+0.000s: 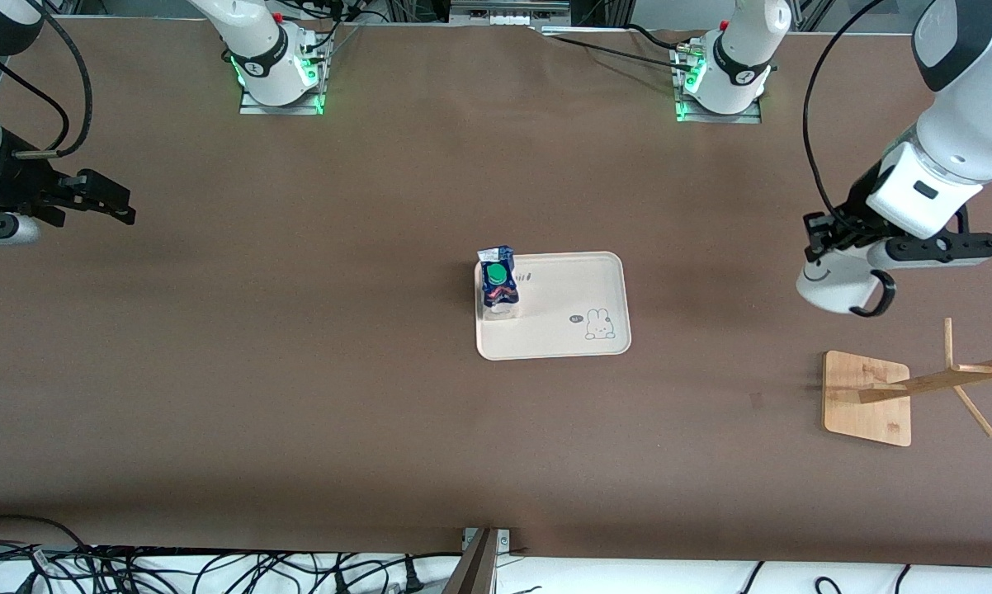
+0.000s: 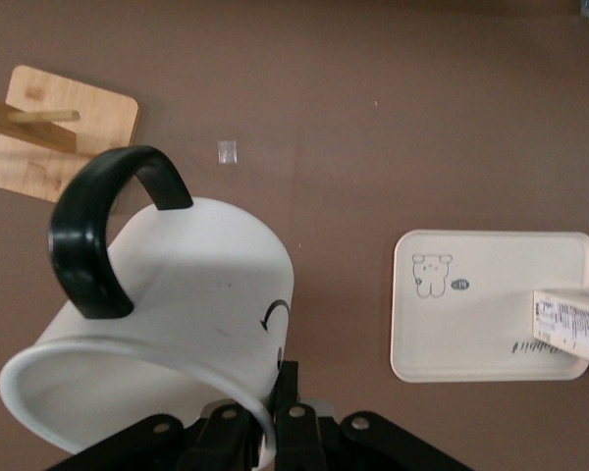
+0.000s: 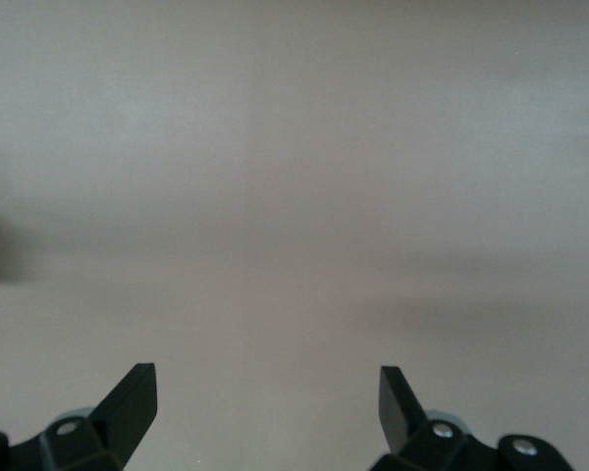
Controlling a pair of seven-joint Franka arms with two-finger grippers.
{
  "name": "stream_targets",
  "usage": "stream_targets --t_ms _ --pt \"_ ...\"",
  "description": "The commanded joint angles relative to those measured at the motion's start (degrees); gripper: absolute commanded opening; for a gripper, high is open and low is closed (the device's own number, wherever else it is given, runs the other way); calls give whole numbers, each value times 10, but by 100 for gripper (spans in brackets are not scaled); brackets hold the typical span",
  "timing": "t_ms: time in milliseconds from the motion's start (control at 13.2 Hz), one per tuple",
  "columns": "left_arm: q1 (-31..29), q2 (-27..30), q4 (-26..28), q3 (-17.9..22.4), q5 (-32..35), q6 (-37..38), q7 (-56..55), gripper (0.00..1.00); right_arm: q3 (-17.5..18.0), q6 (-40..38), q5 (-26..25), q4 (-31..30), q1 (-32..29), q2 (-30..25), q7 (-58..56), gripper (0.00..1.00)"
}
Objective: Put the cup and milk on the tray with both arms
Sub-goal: 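Carry the white mug with the left gripper over the tray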
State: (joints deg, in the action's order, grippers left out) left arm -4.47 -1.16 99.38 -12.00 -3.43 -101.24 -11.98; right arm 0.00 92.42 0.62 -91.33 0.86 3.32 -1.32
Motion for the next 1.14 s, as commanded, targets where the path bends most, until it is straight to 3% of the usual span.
stream_targets --t_ms 0,303,606,1060 --pt "30 -30 -80 0 10 151 7 0 10 -2 -7 10 -9 2 -5 100" --pt "58 -49 -116 -1 3 257 7 0 10 -5 -7 10 -9 2 -5 100" --pt "101 -74 -128 -4 3 286 6 0 10 -7 -7 10 -9 2 -3 100" --pt "162 -297 -279 -3 0 293 -103 0 10 -6 -10 10 -8 2 -3 100"
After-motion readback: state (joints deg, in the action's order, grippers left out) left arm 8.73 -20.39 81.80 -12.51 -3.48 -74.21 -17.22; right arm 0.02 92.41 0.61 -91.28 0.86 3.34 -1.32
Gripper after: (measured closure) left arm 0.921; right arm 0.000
